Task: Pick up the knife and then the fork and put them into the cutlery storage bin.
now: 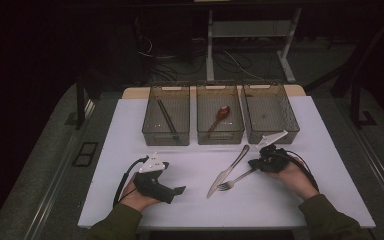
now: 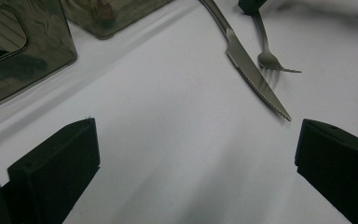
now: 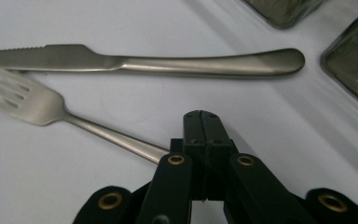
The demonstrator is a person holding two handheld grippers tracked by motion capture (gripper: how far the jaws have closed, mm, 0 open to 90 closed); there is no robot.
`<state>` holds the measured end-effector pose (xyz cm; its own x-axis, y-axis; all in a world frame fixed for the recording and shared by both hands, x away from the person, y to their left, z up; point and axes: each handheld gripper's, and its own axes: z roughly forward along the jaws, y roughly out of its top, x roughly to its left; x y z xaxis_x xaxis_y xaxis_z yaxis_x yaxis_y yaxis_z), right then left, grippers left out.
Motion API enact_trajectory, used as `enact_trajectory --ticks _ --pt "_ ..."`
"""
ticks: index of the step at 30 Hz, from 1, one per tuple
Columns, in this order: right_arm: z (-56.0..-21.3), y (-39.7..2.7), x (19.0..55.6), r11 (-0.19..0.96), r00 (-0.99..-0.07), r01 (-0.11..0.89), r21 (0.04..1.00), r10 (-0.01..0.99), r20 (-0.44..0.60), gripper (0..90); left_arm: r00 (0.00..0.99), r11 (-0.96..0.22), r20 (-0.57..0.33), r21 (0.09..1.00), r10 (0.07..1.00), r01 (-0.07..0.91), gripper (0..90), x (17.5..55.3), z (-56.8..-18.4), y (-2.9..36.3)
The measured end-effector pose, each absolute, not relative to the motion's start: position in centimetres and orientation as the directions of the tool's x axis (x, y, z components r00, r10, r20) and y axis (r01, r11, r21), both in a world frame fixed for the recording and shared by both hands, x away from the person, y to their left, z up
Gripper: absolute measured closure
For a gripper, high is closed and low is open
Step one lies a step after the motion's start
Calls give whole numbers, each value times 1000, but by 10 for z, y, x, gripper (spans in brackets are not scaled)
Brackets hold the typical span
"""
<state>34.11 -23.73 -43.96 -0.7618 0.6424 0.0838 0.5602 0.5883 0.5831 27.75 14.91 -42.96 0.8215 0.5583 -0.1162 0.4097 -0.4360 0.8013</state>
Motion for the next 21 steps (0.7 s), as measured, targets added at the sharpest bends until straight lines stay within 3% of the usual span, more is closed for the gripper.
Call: enact_trajectory --ticks 21 --pt "-435 -252 318 631 -784 568 528 610 114 900 825 -439 -128 797 550 416 0 277 -431 148"
